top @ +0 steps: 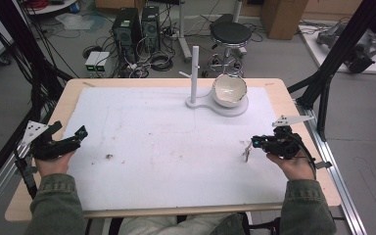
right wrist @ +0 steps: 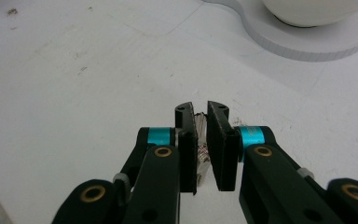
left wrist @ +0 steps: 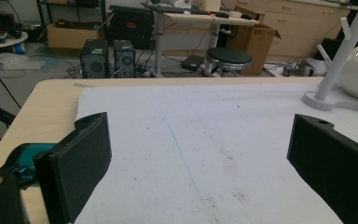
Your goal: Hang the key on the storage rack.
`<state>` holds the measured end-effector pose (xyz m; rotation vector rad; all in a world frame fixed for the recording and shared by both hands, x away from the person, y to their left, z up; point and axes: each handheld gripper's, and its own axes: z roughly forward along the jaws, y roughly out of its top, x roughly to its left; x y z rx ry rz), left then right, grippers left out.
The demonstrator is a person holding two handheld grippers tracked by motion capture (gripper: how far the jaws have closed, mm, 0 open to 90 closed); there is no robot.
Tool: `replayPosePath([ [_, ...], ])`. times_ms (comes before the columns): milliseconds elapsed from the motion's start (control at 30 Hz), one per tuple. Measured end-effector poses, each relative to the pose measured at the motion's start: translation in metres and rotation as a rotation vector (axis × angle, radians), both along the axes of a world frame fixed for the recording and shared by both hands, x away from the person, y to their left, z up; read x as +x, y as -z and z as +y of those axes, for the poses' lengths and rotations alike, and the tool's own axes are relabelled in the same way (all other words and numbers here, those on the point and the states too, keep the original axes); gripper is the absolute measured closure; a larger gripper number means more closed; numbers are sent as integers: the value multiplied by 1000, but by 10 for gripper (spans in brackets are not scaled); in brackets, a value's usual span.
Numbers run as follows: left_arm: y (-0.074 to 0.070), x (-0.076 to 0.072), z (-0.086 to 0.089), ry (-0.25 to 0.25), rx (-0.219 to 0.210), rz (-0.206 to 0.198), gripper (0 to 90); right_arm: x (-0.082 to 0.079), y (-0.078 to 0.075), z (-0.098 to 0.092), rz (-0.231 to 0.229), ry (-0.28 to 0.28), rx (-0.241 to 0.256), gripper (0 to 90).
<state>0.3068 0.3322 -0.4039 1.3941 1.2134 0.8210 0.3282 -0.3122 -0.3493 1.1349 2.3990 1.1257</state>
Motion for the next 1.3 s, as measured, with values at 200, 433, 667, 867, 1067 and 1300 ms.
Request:
replayPosePath([
  [200, 0, 1, -1, 7, -10, -2, 66, 3, -6, 7, -18, -8, 8, 827],
  [433, 0, 1, 0, 3, -14, -3, 66, 11, -22, 15, -39, -23, 22, 827],
  [667, 0, 0, 0, 3, -5, -4, 66, 23, -35, 23, -42, -35, 13, 827],
  [867, 0, 0, 0, 2, -6, -4, 67, 34, -45, 31, -46, -47, 18, 827],
  [1067, 1, 1, -1, 4, -2, -7, 67, 46, -56, 42, -50, -76, 7, 827],
  [1300, 1, 1, 0, 7, 2, -5, 66, 58, -69, 54, -48, -99, -1, 827],
])
